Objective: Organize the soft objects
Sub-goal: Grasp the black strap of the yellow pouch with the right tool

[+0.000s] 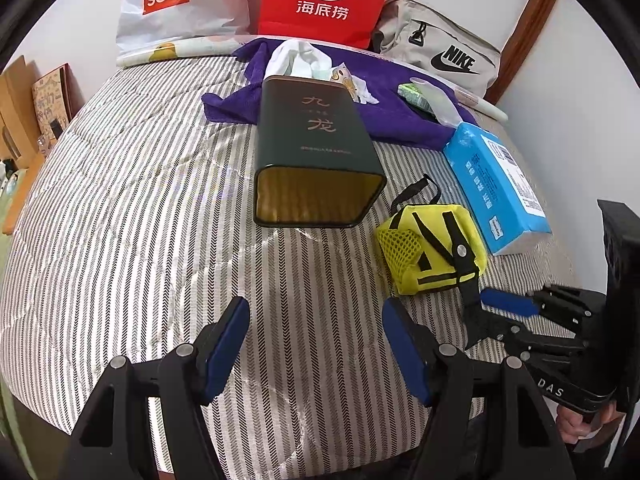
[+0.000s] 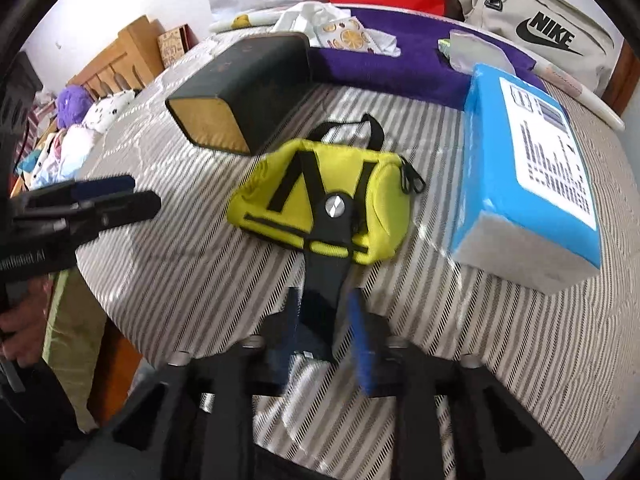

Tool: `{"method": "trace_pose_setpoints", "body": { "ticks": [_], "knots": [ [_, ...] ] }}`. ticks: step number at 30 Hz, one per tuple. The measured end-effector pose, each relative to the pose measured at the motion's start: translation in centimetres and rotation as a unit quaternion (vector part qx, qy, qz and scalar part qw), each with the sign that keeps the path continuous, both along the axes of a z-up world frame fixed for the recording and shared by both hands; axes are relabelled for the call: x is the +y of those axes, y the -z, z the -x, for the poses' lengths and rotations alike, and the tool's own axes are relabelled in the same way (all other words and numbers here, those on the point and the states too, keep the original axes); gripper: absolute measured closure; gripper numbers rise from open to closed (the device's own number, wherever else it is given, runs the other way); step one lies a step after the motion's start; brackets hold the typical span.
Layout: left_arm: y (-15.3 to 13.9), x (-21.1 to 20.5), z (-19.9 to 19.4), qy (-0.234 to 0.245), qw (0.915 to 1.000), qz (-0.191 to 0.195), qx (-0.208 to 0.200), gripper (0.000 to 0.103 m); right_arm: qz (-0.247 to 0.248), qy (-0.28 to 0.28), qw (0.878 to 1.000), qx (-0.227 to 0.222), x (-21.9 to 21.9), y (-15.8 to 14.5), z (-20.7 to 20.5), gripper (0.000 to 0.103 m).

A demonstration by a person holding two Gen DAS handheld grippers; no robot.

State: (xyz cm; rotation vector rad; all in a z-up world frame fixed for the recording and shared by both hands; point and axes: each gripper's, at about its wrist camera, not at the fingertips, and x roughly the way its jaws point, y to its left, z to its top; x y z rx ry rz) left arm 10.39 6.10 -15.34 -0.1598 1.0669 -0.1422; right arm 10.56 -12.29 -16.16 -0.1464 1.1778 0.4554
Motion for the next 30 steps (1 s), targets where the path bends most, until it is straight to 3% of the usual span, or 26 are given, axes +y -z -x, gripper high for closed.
{"method": "trace_pose_setpoints", "body": {
  "ticks": [2,5,7,10,22,27,30],
  "knots": [
    [0.0,0.1,0.0,-0.001,1.0,0.001,0.0,0.036,0.001,-0.001,1.0,-0.006,0.4,0.0,-0.1,0.055],
    [0.0,0.2,-0.1,-0.003,1.0,0.0,0.0,0.036,0.011,0.002,1.0,-0.017,1.1,0.5,-0.2,0.056],
    [0.0,0.2,-0.1,-0.001,1.0,0.0,0.001,0.036,0.034,0.004,0.999,-0.024,1.5,1.1,-0.2,0.073],
    [0.0,-0.2,-0.1,0.006,1.0,0.003,-0.003,0.036,0.05,-0.009,0.997,-0.051,1.6,1.0,0.5,0.083],
    [0.9,-6.7,-1.9,0.065,0.9978,-0.007,-0.009,0.036,-0.015,0.023,0.998,-0.056,-4.6,-1.2,3.1,0.083],
    [2.1,-9.2,-2.0,0.095,0.9951,0.021,0.012,0.036,-0.038,0.025,0.998,-0.039,-5.9,-0.2,3.2,0.083],
    [2.6,-10.4,-2.0,0.095,0.9954,-0.01,0.012,0.036,-0.042,0.026,0.998,-0.035,-6.2,0.2,3.2,0.083]
  ]
}}
